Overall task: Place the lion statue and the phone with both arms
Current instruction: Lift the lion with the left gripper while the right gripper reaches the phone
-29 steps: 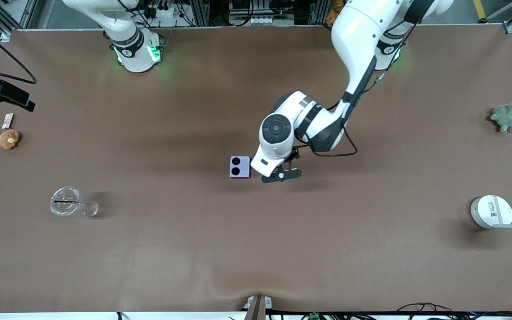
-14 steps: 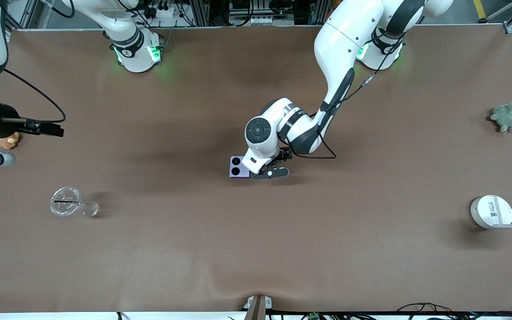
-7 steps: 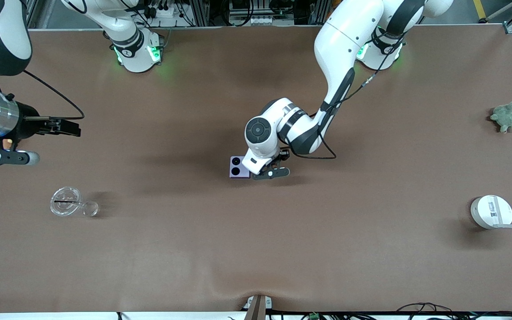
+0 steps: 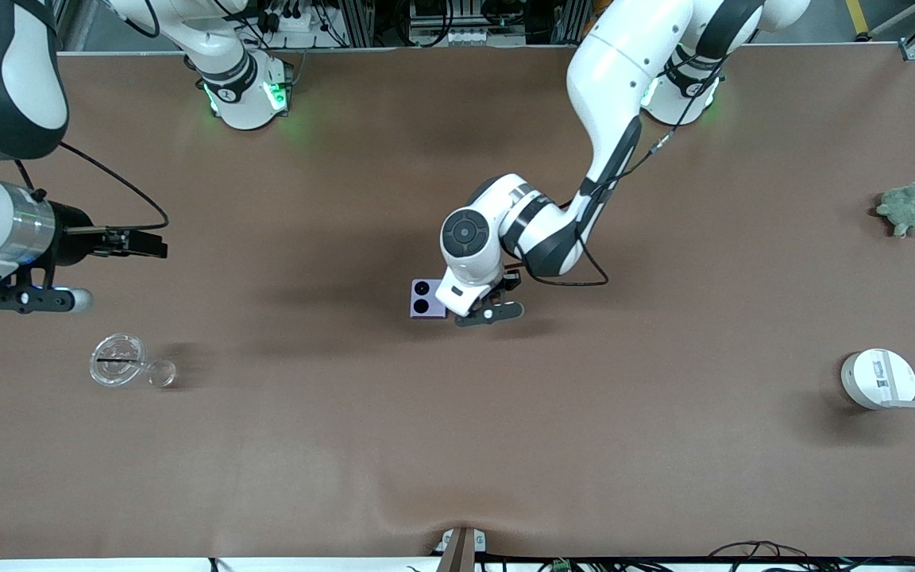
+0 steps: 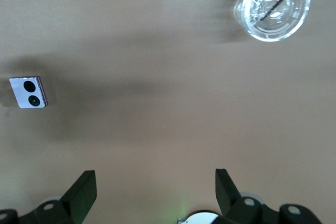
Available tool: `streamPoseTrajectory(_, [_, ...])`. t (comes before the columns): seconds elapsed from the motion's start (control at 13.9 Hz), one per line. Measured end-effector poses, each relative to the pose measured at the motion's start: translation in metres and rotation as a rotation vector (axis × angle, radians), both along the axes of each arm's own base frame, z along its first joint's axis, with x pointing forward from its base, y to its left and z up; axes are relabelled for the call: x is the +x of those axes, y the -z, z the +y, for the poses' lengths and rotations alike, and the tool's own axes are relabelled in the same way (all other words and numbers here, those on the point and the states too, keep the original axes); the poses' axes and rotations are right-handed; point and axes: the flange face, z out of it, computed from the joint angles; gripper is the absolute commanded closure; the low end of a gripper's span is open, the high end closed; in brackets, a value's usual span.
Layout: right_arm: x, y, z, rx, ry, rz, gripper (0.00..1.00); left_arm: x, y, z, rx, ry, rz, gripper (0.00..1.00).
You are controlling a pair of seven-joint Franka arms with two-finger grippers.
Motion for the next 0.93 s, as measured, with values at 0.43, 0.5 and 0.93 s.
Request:
streamPoseTrajectory(0.43, [0.025,0.048,0.057,0.098,0.036,-0.016,0.00,0.071,-0.154,0.116,0.025,-0.104,-0.060,1.00])
streamPoseTrajectory(0.5, [0.031,0.061,0.079,0.094,0.036,-0.034,0.00,0.083,-0.164,0.144,0.028,-0.106,-0.048,1.00])
streamPoseTrajectory(0.93, [0.031,0.126,0.204,0.088,-0.045,-0.097,0.00,0.146,-0.142,0.322,0.118,-0.046,0.040,1.00])
